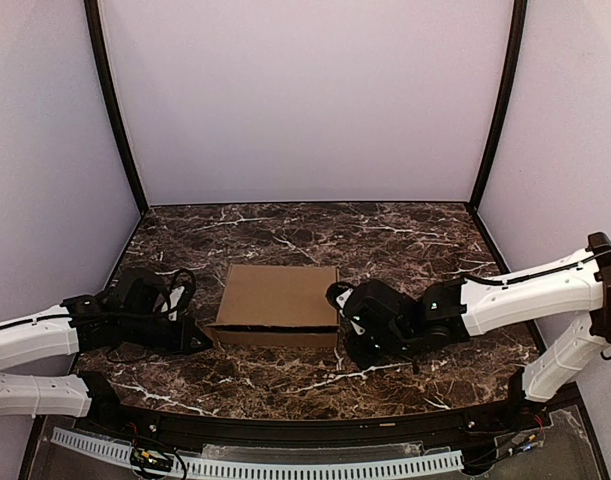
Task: Fold the paper box
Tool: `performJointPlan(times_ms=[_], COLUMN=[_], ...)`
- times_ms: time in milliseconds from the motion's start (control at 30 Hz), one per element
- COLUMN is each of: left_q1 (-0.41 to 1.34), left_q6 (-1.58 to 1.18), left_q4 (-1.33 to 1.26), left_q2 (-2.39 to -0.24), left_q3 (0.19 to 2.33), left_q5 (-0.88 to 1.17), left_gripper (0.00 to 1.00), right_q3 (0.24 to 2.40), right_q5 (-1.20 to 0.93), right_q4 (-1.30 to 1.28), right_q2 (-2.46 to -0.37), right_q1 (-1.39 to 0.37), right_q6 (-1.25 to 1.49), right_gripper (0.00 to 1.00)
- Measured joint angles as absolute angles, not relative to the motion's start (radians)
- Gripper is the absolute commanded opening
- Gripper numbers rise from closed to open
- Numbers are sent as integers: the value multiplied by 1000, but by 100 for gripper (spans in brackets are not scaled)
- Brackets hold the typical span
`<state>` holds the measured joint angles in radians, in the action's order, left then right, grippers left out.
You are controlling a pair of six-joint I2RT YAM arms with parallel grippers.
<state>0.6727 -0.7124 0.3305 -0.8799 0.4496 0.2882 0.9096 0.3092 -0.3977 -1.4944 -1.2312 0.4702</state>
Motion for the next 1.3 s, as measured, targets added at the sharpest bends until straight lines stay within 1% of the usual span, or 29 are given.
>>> performJointPlan(times_ms=[267,333,467,767,1033,1100,1167,1233,1267,1300], left_q1=[673,673,673,674,708,727,759,795,813,832], left_q6=[-712,-712,-712,-713,-730,-740,-757,-774,-779,-786], left_q4=[331,331,330,325,319,318,314,312,312,311], left_q2=[-880,-880,-880,-880,-880,-880,-880,-880,-880,-880], left_q3=[450,450,450,450,449,448,446,443,442,442], left_q5=[279,279,279,279,267,261,248,241,237,233], left_gripper=[1,1,1,1,2,4,10,28,32,40], right_q3=[947,950,951,937,886,873,858,844,836,830], right_q5=[324,329,338,362,413,434,467,495,508,522], right_q4=[-412,-415,-416,-397,-276,-251,-228,-210,-204,-198], right_q2=[-1517,-1524,-1534,-1572,-1590,-1591,-1592,-1592,-1592,-1592], right_q1=[-1239,-1239,-1242,-1261,-1278,-1280,-1283,-1283,-1283,-1283], right_q6=[478,479,487,525,587,606,623,631,631,630], right_gripper=[14,11,0,0,0,0,0,0,0,0])
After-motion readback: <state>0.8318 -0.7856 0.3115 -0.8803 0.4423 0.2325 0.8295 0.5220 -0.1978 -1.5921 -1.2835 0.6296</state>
